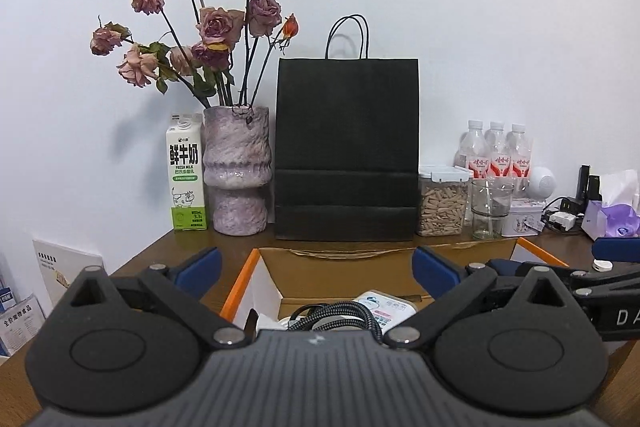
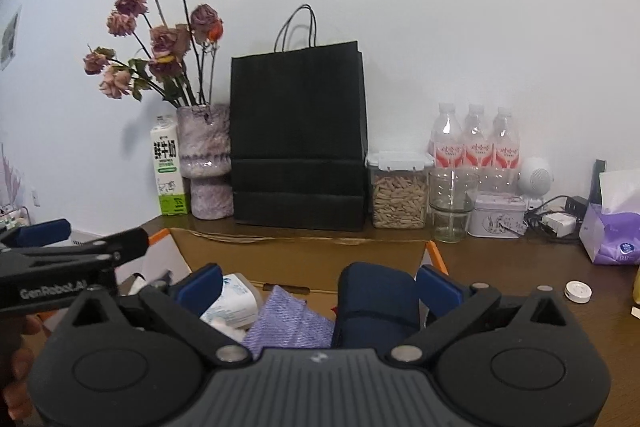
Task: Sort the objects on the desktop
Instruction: 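Carry braided cable and tissue ball into the box and open both tools, then move both tools back toward the remaining objects on the table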
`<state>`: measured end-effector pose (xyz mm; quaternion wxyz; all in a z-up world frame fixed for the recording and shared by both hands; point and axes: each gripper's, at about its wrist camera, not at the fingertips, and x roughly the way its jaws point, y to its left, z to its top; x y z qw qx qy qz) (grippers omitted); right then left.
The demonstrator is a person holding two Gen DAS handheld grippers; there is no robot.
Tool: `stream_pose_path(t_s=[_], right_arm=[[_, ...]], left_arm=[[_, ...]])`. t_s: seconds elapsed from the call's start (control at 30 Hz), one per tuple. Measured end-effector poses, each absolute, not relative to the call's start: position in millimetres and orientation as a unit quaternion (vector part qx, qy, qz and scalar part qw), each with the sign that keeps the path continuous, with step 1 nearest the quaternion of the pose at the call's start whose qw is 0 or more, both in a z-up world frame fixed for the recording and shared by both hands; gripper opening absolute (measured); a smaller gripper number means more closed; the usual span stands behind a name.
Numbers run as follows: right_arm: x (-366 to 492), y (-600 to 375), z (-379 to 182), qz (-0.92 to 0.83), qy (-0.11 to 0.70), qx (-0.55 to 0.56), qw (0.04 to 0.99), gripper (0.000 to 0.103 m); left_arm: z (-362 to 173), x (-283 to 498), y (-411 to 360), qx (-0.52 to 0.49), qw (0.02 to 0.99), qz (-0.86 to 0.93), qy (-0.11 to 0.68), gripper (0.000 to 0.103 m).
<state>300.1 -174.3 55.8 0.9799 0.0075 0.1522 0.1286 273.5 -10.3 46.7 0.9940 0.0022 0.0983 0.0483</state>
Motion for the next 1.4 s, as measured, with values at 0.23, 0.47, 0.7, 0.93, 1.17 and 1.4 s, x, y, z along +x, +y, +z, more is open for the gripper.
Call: stream_pose_path(t_s=[0.23, 0.47, 0.7, 0.93, 1.17, 1.4], right_arm=[[294.4, -171.1, 56.3, 0.132, 0.153, -0.003, 0.979, 0.103], [288.1, -171.6, 57.6, 0.126, 0.145, -0.007, 0.981, 0.103], [279.5, -173.2, 53.5, 0.126, 0.143, -0.01, 0.982, 0.103], [261.8, -180.3, 46.2, 0.119, 0.137, -0.009, 0.983, 0.103], [236.3, -189.2, 31.7, 0.104, 0.146, -0.01, 0.984, 0.103], [218.5, -202.1, 17.5, 0.087, 0.166, 0.002, 0.982, 0.103]], left_arm=[[45.6, 271.8, -11.4, -0.001, 0.994, 0.044, 0.102, 0.103], [46.6, 267.7, -12.1, -0.005, 0.994, 0.042, 0.099, 0.103], [46.8, 255.2, -17.3, -0.001, 0.995, 0.034, 0.089, 0.103], [36.2, 238.5, -14.8, 0.001, 0.994, 0.038, 0.098, 0.103], [25.7, 215.6, -9.5, 0.0, 0.994, 0.037, 0.099, 0.103], [20.1, 199.0, -6.9, 0.011, 0.994, 0.04, 0.103, 0.103]])
